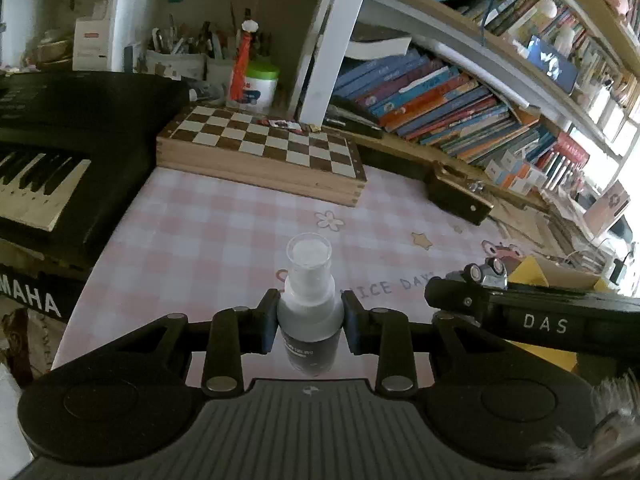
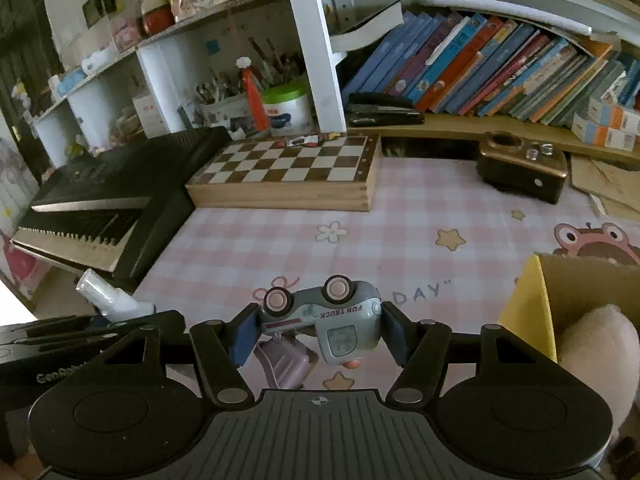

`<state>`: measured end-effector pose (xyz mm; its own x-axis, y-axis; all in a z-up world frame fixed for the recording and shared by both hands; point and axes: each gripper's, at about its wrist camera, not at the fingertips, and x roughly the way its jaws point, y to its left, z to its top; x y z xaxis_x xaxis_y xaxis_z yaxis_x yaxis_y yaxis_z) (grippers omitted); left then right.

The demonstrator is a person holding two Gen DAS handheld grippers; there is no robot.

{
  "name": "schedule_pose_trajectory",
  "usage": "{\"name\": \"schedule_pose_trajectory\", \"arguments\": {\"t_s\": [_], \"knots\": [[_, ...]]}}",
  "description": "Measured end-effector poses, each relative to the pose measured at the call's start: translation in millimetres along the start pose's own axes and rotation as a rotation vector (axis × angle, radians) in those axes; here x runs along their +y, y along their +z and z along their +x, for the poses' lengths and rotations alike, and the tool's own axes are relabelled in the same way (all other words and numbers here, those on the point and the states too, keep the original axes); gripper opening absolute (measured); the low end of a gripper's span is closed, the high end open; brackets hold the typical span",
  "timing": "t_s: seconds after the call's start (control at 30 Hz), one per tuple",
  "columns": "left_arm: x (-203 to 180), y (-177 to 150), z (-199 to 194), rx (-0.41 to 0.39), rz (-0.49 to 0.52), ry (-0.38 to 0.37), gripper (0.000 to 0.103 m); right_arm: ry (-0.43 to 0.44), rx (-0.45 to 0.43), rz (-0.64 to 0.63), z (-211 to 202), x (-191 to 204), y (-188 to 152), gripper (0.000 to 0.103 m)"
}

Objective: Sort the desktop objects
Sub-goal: 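Lift the spray bottle and toy truck and carry them toward the yellow box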

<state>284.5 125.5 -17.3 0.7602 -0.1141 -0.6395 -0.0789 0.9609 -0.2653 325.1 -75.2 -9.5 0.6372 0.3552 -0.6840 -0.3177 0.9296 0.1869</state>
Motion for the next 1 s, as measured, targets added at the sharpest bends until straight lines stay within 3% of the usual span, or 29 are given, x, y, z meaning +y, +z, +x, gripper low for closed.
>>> {"name": "schedule_pose_trajectory", "arguments": {"t_s": [0.37,1.0], "knots": [[9,-15,-50,-0.058,-0.016,-0.054,0.03,-0.023,-0.017,-0.012,-35,13,-27,0.064],[24,-61,-131,-0.066,0.019,-0.202,0.03,-0.085,-0.053,0.012,-104,54,-90,0.064]]}}
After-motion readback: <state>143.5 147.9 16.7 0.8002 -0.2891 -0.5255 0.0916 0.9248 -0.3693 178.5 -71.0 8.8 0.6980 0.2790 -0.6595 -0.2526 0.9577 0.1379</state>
